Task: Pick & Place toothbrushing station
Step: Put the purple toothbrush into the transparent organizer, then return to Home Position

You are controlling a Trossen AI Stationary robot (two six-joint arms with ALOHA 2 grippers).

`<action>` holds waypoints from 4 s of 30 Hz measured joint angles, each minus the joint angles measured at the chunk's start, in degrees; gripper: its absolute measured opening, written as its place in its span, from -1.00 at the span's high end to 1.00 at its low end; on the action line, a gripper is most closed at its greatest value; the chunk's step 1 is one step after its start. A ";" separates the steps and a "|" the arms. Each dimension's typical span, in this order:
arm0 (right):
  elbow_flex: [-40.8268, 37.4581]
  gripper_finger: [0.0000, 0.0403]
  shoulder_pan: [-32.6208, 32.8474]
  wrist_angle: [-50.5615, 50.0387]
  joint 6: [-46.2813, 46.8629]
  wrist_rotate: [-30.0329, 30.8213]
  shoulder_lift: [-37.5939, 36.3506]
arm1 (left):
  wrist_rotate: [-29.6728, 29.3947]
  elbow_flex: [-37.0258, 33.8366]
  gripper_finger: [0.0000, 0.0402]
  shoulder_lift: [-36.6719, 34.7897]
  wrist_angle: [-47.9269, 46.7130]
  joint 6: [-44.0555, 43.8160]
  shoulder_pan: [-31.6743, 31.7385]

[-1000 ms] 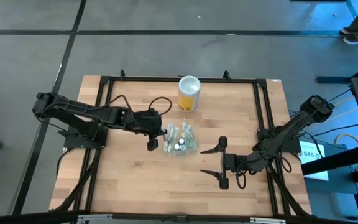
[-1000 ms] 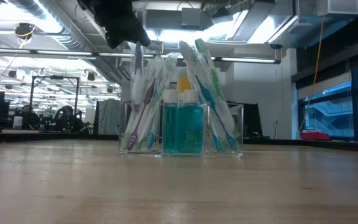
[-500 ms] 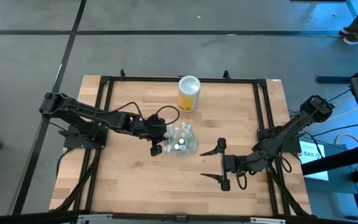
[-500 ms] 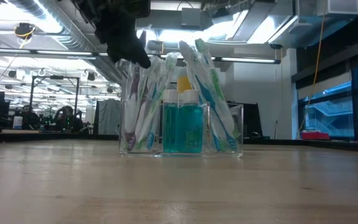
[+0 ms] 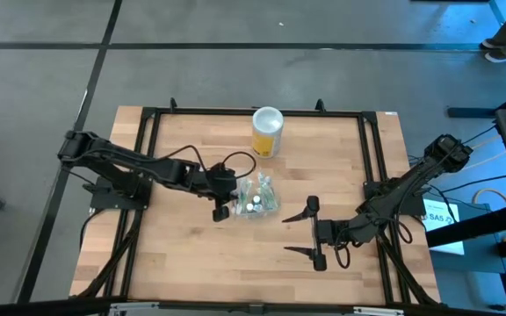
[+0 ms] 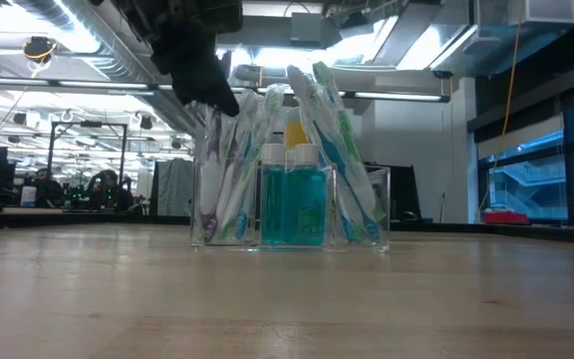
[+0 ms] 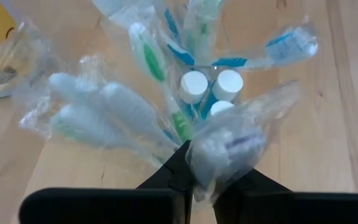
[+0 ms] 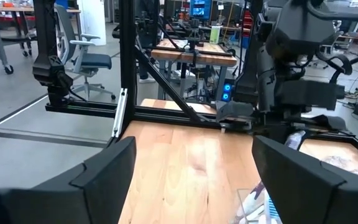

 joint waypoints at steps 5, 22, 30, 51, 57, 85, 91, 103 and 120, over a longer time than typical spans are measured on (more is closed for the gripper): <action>0.00 -0.58 0.00 -0.02 0.00 0.12 0.00 | 0.19 -0.04 0.82 0.81 1.71 1.41 0.00; 0.00 -0.64 0.00 -0.05 0.39 0.11 0.00 | -2.81 -0.02 0.25 0.72 5.43 -3.42 -1.14; 0.00 -0.68 0.00 -0.07 0.08 0.13 0.00 | -1.57 -0.01 -0.12 -0.93 5.85 -3.46 -1.37; 0.00 0.92 0.03 -19.38 0.70 -1.33 -14.41 | -13.80 0.07 0.71 -25.30 -5.52 4.41 -9.47; 0.01 0.97 -0.07 -31.48 1.40 -1.36 -24.28 | -19.43 0.07 0.98 -33.18 -8.49 9.12 -13.71; -35.97 1.00 -1.92 -20.85 -4.94 -3.91 -76.79 | -24.23 -31.64 0.99 -66.49 9.24 14.16 -20.15; -40.40 1.00 -3.80 -19.47 -4.43 -4.70 -78.38 | -22.80 -39.65 0.99 -70.18 16.18 16.68 -20.15; -42.58 1.00 -7.00 -19.72 -2.93 -7.71 -78.38 | -21.18 -49.58 0.99 -72.98 21.75 17.56 -20.15; -42.53 0.97 -8.55 -25.83 -0.16 -12.84 -78.38 | -11.62 -52.46 0.99 -72.63 21.59 17.59 -20.13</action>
